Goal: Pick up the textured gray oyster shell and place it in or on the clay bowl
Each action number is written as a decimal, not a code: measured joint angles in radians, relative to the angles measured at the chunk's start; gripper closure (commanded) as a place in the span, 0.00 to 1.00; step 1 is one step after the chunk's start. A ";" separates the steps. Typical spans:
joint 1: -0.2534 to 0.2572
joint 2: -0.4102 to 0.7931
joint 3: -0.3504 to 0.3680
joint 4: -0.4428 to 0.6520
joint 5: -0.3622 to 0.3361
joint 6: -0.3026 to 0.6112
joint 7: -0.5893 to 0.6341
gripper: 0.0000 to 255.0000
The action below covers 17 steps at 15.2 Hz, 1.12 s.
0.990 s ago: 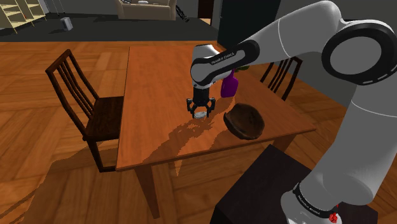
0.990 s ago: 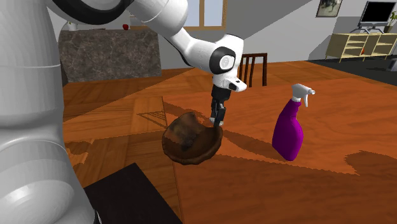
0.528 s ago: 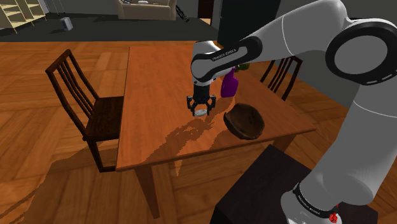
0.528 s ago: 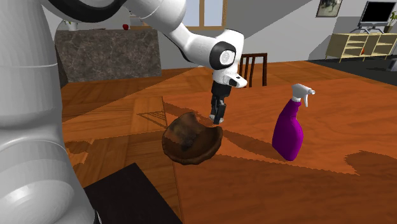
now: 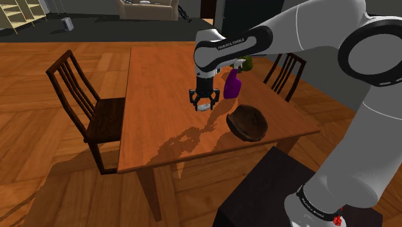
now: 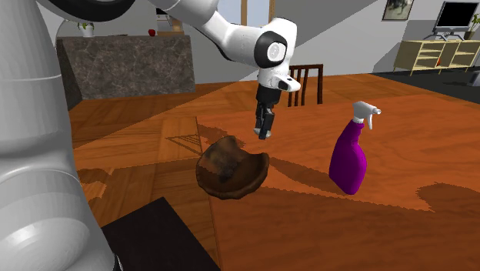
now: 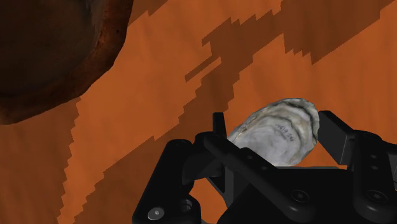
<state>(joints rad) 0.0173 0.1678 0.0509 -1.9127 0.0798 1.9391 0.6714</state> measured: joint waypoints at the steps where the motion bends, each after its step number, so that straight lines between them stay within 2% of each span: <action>1: -0.001 -0.004 0.000 0.009 0.000 -0.012 0.000 1.00; 17: -0.003 -0.053 -0.002 0.158 -0.002 -0.211 0.012 1.00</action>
<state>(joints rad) 0.0145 0.1144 0.0494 -1.7546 0.0776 1.7279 0.6838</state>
